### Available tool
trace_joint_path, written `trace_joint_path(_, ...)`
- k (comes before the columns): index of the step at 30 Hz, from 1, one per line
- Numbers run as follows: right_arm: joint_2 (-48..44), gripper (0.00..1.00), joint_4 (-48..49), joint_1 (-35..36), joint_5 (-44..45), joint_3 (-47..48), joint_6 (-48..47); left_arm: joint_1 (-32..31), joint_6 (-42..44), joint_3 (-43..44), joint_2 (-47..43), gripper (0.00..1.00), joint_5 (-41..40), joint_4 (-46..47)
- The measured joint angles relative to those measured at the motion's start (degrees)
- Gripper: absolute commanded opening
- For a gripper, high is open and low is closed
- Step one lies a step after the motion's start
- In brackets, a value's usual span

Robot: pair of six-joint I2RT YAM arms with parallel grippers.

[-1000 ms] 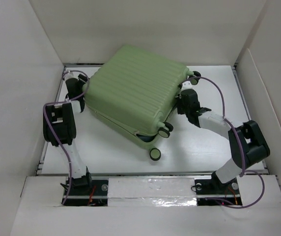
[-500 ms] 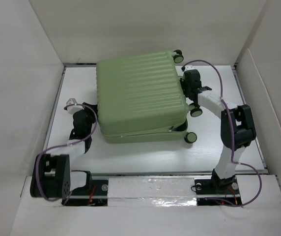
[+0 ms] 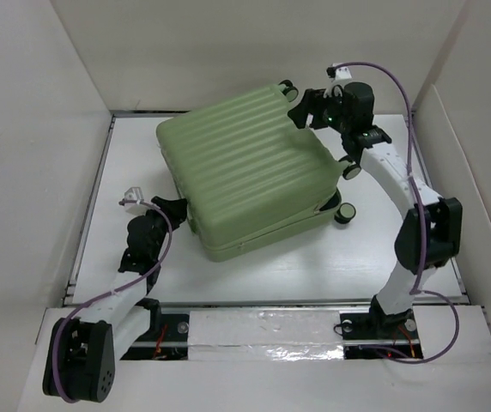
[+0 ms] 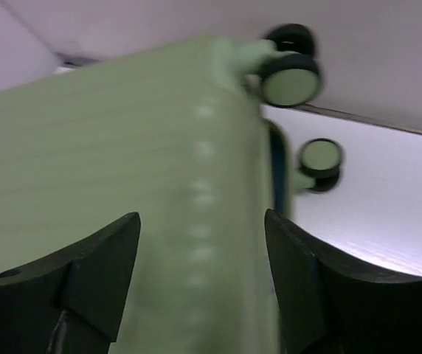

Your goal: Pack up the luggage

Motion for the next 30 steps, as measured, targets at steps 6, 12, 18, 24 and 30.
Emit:
trace_joint_path(6, -18.88, 0.53, 0.39, 1.27, -2.36, -12.52, -2.45, -3.37, -2.32, -0.44, 0.11, 0.4, 9.16, 0.39)
trace_joint_path(12, -43.6, 0.02, 1.81, 3.93, 1.16, -35.78, -4.9, -4.35, -3.93, -0.61, -0.13, 0.41, 15.04, 1.18)
trace_joint_path(18, -62.77, 0.01, 1.7, 8.98, 1.25, -54.49, -4.66, -4.59, -5.38, -0.17, -0.15, 0.39, 16.9, 4.11)
trace_joint_path(24, -63.14, 0.07, 2.73, 20.59, 2.14, -64.54, -3.76, -4.59, -6.36, 0.26, 0.98, 0.38, 16.5, 5.22)
trace_joint_path(30, -56.61, 0.05, 2.4, 23.06, 12.98, -64.61, -1.86, -4.48, -6.82, 4.79, -1.88, 0.52, 5.18, -0.52)
